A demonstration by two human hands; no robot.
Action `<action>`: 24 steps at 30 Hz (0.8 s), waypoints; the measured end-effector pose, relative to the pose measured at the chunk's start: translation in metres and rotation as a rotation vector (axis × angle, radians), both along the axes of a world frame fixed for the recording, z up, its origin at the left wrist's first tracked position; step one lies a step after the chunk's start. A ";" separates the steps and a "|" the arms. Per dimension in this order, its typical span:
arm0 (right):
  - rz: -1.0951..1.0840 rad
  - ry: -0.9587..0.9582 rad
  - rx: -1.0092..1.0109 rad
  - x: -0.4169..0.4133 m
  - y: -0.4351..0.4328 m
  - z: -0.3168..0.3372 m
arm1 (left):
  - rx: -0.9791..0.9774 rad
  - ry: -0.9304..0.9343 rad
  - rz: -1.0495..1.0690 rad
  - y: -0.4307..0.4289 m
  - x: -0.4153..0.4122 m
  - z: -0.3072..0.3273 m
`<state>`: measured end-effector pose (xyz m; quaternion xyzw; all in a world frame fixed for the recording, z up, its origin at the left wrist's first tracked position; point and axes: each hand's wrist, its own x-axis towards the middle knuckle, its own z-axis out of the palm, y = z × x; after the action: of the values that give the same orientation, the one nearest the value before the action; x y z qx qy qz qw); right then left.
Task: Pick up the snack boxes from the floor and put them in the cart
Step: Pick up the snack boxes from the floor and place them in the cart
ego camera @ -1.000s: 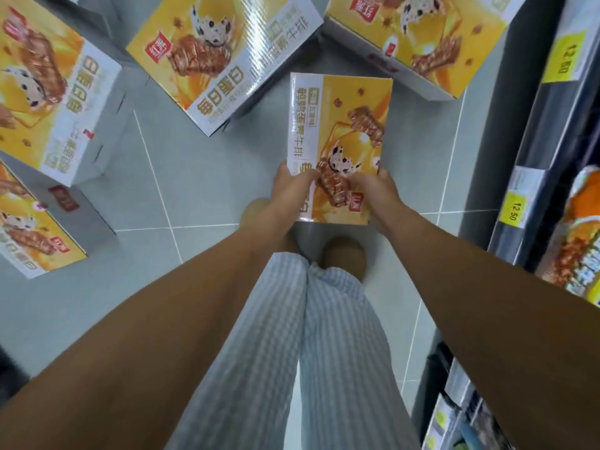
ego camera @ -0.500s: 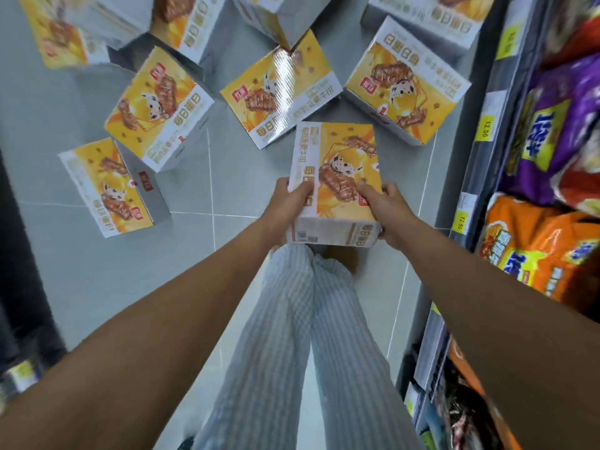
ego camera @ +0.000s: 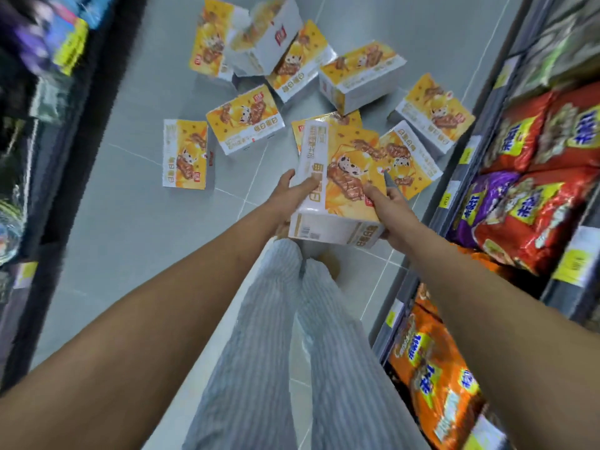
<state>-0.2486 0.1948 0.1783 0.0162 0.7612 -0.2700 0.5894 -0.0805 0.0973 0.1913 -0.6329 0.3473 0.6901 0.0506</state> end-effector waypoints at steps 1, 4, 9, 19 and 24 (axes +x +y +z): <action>0.025 -0.008 0.007 0.006 0.000 0.012 | -0.001 0.005 0.022 0.002 0.007 0.012; 0.104 -0.103 0.001 0.033 0.003 0.045 | -0.003 0.026 0.083 0.015 0.041 0.053; 0.209 -0.307 0.000 0.099 -0.006 0.101 | -0.021 0.028 0.266 0.038 0.131 0.106; 0.615 -0.099 -0.069 0.276 -0.002 0.179 | -0.109 0.020 0.456 0.110 0.308 0.187; 0.844 0.031 -0.110 0.390 0.022 0.206 | -0.159 0.036 0.613 0.179 0.415 0.214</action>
<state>0.1412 0.2165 0.3844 -0.3323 0.6944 -0.0454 0.6367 0.3344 0.2761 0.4055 -0.6978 0.1938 0.6550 -0.2156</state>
